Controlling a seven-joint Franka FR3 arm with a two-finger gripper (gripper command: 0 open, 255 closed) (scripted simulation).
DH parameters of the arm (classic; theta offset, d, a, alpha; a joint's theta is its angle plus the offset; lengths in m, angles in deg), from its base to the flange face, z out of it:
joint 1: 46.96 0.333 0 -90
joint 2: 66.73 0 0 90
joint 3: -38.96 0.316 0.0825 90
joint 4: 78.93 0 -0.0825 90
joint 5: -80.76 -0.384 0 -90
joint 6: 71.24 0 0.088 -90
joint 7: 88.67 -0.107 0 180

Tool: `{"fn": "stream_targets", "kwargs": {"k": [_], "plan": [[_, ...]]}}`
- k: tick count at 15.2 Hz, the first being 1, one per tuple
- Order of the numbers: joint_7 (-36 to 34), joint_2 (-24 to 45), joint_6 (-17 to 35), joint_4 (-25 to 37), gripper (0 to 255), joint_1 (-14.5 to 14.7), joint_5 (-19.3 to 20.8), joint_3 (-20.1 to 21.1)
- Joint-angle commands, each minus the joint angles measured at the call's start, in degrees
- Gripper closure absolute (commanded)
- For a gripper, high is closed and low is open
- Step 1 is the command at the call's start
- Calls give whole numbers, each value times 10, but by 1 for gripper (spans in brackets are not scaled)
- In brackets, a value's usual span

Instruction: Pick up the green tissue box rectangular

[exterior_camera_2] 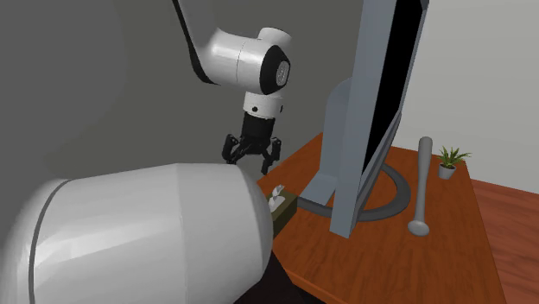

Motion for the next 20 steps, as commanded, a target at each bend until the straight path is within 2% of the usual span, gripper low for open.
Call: {"fn": "stream_targets", "kwargs": {"k": [1, 4, 7, 10, 13, 20], "plan": [[69, 61, 20, 23, 0, 11, -69, -23], [177, 159, 20, 73, 0, 1, -184, -32], [264, 251, 3, 131, 0, -39, -284, -11], [326, 333, -20, 195, 0, -91, -355, 22], [365, 404, -42, 259, 0, -138, -404, 50], [394, 452, -20, 273, 0, -156, -439, 75]]}}
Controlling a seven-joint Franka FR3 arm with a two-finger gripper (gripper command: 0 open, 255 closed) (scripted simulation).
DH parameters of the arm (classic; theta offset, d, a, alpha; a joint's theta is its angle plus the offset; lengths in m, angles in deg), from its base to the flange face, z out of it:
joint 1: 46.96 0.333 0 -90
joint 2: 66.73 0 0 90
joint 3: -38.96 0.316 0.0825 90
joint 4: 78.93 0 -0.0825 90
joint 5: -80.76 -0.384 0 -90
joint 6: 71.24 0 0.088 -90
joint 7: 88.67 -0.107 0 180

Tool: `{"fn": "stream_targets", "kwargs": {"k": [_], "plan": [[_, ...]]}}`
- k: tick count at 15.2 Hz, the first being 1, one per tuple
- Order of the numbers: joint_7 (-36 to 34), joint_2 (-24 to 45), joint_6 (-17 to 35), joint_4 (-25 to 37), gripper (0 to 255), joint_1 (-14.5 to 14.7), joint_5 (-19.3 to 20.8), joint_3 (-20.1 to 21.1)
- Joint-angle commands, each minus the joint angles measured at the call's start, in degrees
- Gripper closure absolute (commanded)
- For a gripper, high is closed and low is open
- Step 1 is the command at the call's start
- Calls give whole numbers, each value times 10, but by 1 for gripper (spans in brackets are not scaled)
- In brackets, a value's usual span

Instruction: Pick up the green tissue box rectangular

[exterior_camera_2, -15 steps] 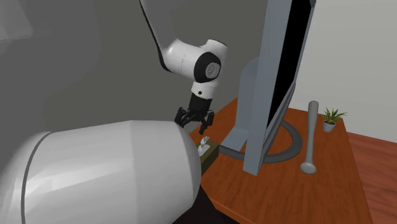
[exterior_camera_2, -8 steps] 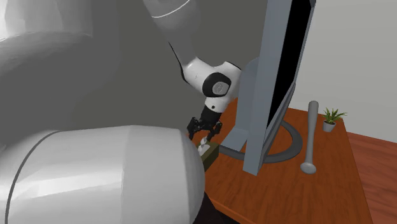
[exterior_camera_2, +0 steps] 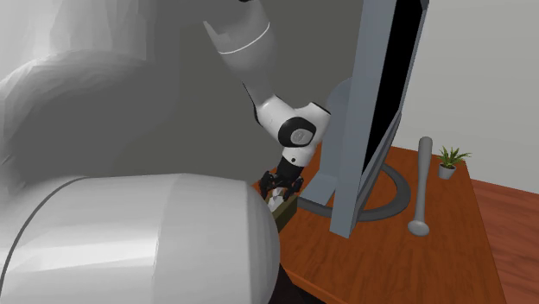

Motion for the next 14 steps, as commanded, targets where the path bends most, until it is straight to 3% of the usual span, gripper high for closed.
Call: {"fn": "stream_targets", "kwargs": {"k": [1, 2, 3, 14], "plan": [[7, 11, 5, 3, 0, -4, -8, 6], [7, 11, 5, 3, 0, -4, -8, 6], [7, 11, 4, 4, 255, -4, -8, 5], [-1, -3, -1, -2, 255, 1, 1, -1]]}}
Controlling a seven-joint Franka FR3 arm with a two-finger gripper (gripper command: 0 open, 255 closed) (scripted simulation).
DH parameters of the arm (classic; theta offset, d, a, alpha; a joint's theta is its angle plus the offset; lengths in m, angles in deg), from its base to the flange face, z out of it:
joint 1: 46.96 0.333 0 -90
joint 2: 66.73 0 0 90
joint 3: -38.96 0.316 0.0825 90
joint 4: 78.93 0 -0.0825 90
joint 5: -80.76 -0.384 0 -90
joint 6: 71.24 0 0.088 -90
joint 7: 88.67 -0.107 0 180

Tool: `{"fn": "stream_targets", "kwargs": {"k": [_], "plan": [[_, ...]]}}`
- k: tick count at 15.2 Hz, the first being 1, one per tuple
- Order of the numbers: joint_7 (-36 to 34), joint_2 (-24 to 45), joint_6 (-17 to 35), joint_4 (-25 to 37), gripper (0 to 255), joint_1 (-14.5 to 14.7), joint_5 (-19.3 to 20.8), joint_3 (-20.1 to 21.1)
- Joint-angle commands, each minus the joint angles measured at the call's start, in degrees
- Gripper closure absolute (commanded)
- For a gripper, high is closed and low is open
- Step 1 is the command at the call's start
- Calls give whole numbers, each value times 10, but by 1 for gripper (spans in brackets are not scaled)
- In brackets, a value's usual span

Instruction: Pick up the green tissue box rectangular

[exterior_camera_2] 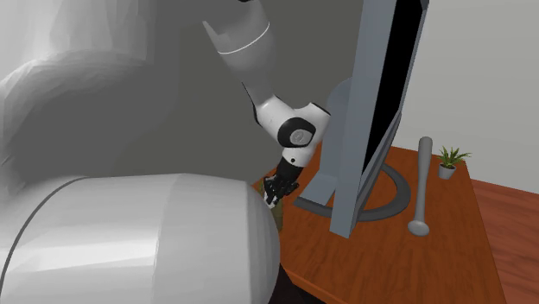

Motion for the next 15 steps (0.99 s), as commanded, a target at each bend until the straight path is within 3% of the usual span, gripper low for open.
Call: {"fn": "stream_targets", "kwargs": {"k": [1, 15], "plan": [[-6, -10, -4, -2, 255, 3, 8, -6], [-60, -91, -43, -21, 255, 32, 72, -46]]}}
